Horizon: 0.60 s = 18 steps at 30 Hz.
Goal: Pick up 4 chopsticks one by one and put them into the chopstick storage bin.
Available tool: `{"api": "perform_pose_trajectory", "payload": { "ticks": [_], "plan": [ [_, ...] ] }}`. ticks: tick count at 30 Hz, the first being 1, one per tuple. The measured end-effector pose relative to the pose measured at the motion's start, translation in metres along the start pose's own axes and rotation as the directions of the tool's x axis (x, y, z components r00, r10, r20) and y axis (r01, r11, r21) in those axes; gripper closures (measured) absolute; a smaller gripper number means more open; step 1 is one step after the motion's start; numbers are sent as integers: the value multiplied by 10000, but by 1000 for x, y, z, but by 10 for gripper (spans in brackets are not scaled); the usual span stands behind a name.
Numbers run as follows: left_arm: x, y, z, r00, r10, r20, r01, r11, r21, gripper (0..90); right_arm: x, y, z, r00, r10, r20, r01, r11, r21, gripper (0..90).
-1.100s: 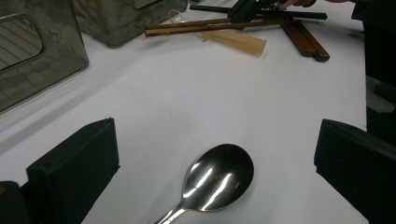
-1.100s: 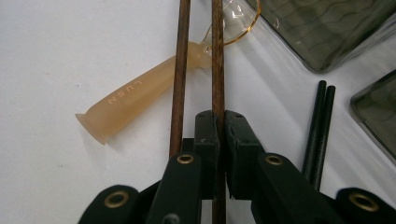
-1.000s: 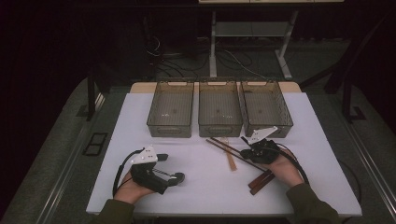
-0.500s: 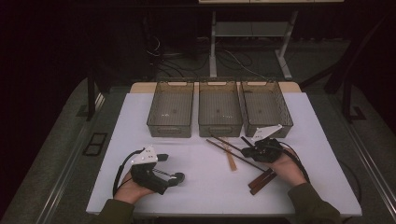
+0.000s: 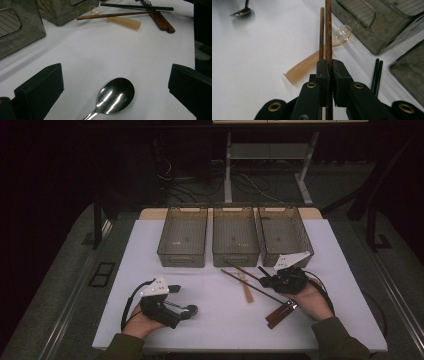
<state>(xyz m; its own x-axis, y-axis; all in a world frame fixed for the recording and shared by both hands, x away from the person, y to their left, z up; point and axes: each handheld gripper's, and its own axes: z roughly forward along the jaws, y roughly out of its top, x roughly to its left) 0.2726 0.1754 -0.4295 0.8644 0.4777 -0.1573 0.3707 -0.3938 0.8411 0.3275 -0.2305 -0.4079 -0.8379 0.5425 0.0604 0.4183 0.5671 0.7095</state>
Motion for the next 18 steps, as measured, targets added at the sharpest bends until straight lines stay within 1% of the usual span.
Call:
{"api": "perform_pose_trajectory", "payload": {
  "ticks": [2,6,10,13,14,16,18],
  "plan": [
    [0,0,0,10000,8,9,-8,10000,10,0,2,3,-4,10000,78,-5,-79,9999,-135,844],
    [0,0,1,10000,5,-8,-5,10000,11,0,3,6,-7,9999,114,-16,-114,9998,-167,844],
    [-1,0,1,10000,-19,-14,19,10000,15,0,8,11,-8,9997,144,179,-143,9999,-96,844],
    [0,0,1,10000,-53,0,53,10000,-49,0,10,16,-10,9993,263,260,-255,9992,-309,844],
    [0,0,1,10000,-74,-2,74,10000,-66,0,10,16,-10,9993,263,260,-255,9992,-309,844],
    [0,0,1,10000,-38,16,39,9999,-120,0,12,22,-9,9987,397,314,-387,9987,-323,844],
    [-1,0,1,10000,-8,27,8,10000,-88,0,13,25,-9,9987,401,308,-391,9987,-332,844]
  ]
}}
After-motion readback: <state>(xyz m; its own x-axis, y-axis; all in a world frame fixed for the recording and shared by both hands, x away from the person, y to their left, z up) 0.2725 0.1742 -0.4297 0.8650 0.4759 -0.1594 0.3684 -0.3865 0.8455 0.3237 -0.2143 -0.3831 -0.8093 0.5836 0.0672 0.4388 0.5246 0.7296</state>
